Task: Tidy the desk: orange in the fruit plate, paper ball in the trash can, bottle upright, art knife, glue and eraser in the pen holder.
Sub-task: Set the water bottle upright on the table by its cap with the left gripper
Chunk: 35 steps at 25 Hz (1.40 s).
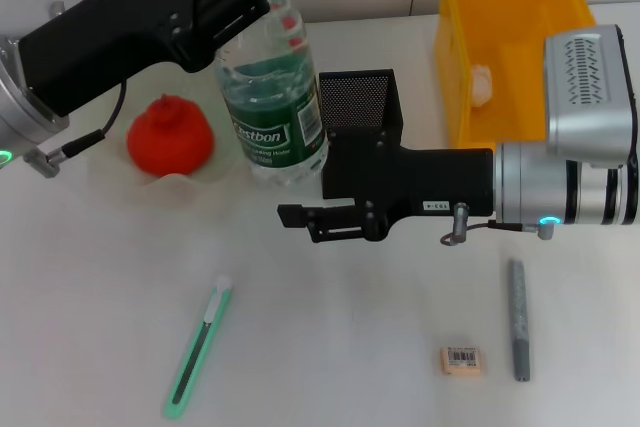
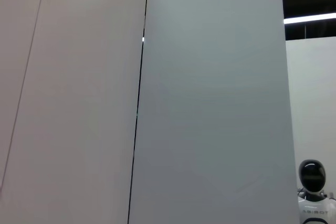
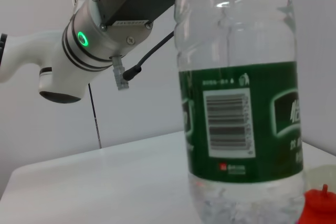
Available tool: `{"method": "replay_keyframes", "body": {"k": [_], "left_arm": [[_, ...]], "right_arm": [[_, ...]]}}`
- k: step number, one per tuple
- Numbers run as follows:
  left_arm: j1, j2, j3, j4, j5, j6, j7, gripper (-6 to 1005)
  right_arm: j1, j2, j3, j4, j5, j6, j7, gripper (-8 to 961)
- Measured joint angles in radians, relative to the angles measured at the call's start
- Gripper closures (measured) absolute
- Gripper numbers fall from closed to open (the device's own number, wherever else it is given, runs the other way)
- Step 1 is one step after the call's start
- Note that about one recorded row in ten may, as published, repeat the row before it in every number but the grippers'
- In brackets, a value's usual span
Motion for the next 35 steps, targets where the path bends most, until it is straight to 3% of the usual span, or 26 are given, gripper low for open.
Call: {"method": "replay_keyframes", "body": {"k": [23, 35], "left_arm": [[0.060, 0.003, -0.036, -0.008, 0.002, -0.007, 0.063, 555], [0.088, 0.003, -0.036, -0.054, 0.002, -0.005, 0.165, 553]], "right_arm": [[-0.182, -0.003, 0.015, -0.177, 0.014, -0.014, -0.003, 186], [-0.245, -0.005, 0.237, -0.205, 0.041, -0.152, -0.003, 186]]}}
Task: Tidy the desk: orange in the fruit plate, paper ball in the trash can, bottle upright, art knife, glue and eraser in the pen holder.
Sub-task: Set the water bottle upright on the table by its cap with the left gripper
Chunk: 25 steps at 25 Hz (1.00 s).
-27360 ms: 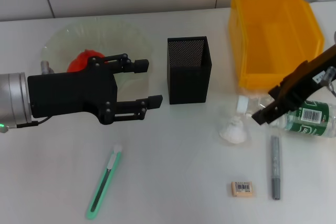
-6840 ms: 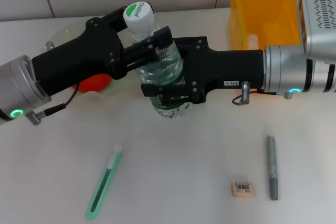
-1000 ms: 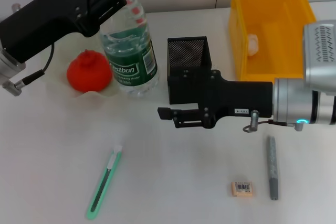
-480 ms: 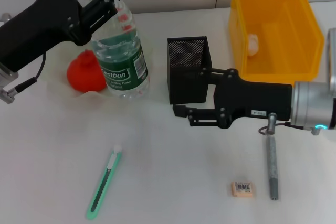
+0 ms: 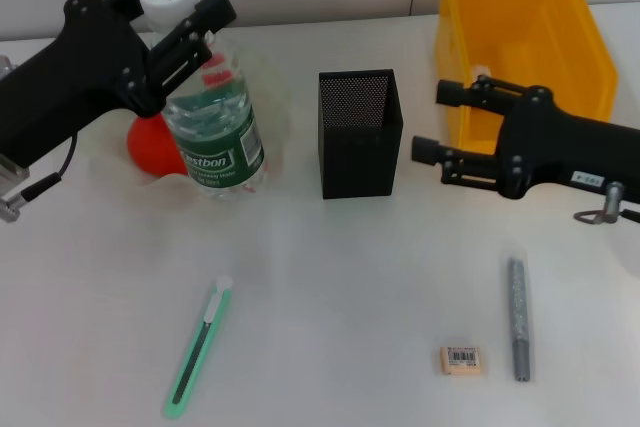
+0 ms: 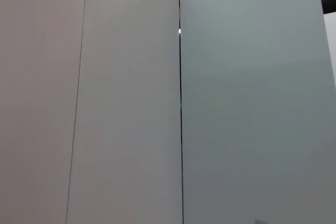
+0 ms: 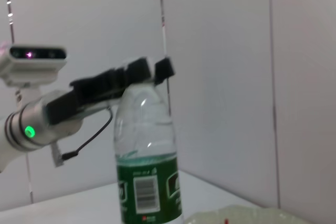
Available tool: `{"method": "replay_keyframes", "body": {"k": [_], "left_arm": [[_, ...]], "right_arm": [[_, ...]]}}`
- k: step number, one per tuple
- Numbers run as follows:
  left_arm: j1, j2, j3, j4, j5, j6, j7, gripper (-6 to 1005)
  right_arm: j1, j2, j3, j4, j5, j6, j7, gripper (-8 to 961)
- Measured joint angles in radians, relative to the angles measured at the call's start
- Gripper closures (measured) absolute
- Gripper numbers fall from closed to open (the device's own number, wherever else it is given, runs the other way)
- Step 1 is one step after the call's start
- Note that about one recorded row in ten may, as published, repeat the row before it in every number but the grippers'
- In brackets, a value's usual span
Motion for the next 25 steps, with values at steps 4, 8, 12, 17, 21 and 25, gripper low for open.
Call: {"method": "replay_keyframes", "body": {"k": [4, 8, 12, 17, 21, 25], "left_arm": [[0.002, 0.001, -0.005, -0.043, -0.001, 0.003, 0.036, 553], [0.002, 0.001, -0.026, -0.096, -0.002, 0.003, 0.081, 552], [0.005, 0.000, -0.048, -0.151, -0.002, 0.006, 0.123, 552], [0.029, 0.003, -0.059, -0.179, -0.002, 0.008, 0.142, 551], [0.041, 0.003, -0.063, -0.180, -0.002, 0.009, 0.155, 550], [0.060, 0.002, -0.076, -0.194, -0.002, 0.002, 0.187, 550]], "right_arm": [[-0.003, 0.000, 0.042, 0.006, 0.000, -0.015, 0.000, 186], [-0.003, -0.001, 0.054, 0.010, 0.000, -0.016, 0.000, 186], [-0.004, -0.001, 0.056, 0.012, 0.000, -0.017, 0.000, 186], [-0.004, -0.001, 0.056, 0.013, 0.000, -0.016, 0.000, 186], [-0.002, -0.001, 0.056, 0.013, 0.000, -0.013, 0.000, 186], [-0.001, 0.000, 0.056, 0.014, 0.000, -0.011, 0.000, 186]]}}
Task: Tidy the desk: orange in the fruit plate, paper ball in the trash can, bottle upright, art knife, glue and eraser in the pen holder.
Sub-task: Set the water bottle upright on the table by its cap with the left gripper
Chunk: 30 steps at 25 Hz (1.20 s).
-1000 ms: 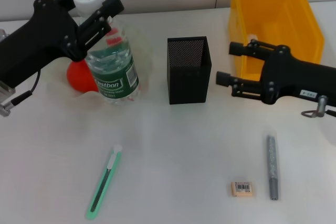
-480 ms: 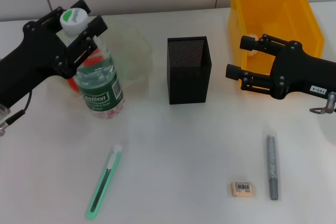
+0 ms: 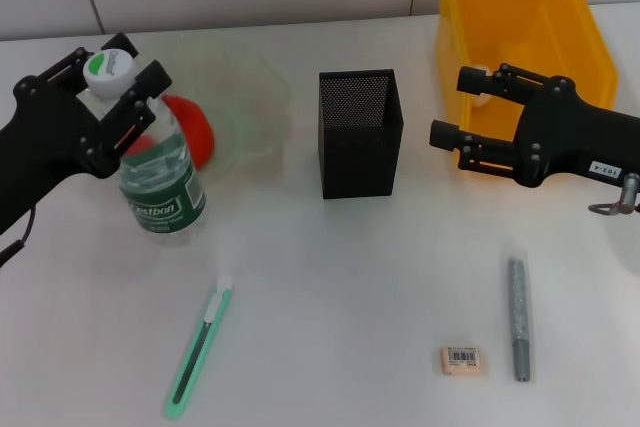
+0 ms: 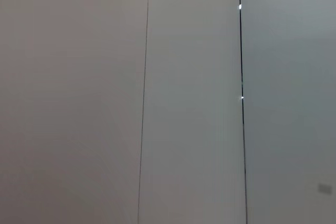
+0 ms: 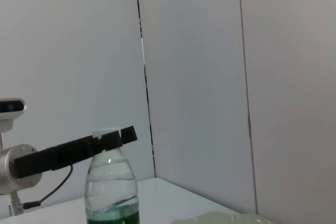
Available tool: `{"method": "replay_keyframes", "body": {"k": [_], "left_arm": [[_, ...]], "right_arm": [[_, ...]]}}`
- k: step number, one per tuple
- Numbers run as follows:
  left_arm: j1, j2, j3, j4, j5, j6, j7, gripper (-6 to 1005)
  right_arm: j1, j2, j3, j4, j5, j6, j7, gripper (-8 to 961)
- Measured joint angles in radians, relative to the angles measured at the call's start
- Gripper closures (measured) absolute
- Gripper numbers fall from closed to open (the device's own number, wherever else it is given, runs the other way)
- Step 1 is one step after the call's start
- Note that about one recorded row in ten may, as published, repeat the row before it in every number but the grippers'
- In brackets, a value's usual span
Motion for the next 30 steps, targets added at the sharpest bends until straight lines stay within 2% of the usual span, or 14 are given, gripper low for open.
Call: {"method": "replay_keyframes", "body": {"k": [12, 30], "left_arm": [[-0.013, -0.004, -0.085, -0.126, 0.000, -0.009, 0.105, 548], [-0.035, -0.008, -0.106, -0.241, -0.012, -0.021, 0.272, 546]], "right_arm": [[0.003, 0.002, 0.000, 0.009, 0.000, -0.003, 0.000, 186], [0.032, 0.001, 0.000, 0.033, 0.000, -0.002, 0.006, 187]]}}
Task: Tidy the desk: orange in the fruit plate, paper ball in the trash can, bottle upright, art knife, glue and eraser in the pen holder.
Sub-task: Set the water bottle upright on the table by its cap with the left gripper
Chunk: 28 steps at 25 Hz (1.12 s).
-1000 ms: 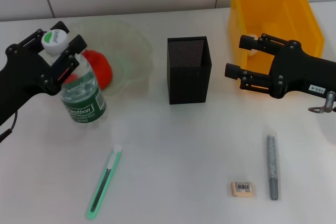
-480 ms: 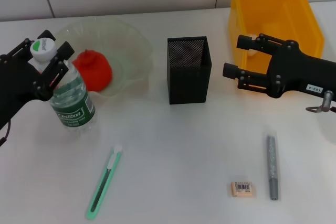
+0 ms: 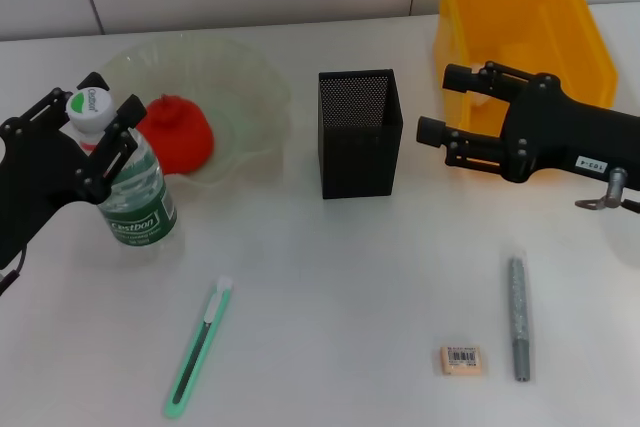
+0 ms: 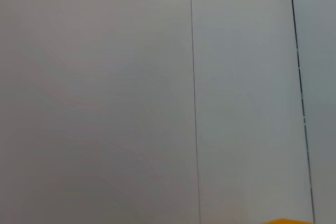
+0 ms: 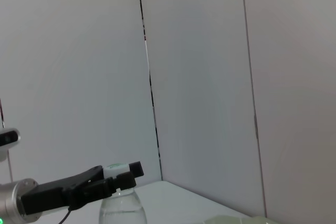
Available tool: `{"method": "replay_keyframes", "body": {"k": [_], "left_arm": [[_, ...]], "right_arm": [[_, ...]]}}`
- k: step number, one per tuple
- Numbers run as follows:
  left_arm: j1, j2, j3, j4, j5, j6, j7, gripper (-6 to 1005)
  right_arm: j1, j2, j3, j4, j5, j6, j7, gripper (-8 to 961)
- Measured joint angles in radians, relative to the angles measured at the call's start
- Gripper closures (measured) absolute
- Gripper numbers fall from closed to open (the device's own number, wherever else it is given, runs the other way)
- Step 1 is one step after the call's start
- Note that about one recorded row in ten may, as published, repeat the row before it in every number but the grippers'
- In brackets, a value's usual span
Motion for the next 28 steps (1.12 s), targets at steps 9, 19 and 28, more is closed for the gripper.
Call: {"method": "replay_keyframes", "body": {"k": [9, 19, 28], "left_arm": [[-0.003, 0.000, -0.001, -0.021, -0.014, -0.002, 0.056, 544], [0.002, 0.000, 0.000, -0.024, -0.014, -0.002, 0.052, 543], [0.010, 0.000, 0.000, -0.029, -0.014, 0.002, 0.056, 542]], "right_arm": [[0.015, 0.000, 0.000, 0.000, 0.000, 0.003, 0.004, 187], [0.020, -0.001, 0.000, 0.001, 0.000, 0.008, 0.004, 187], [0.019, -0.001, 0.000, 0.001, 0.000, 0.008, 0.004, 187]]}}
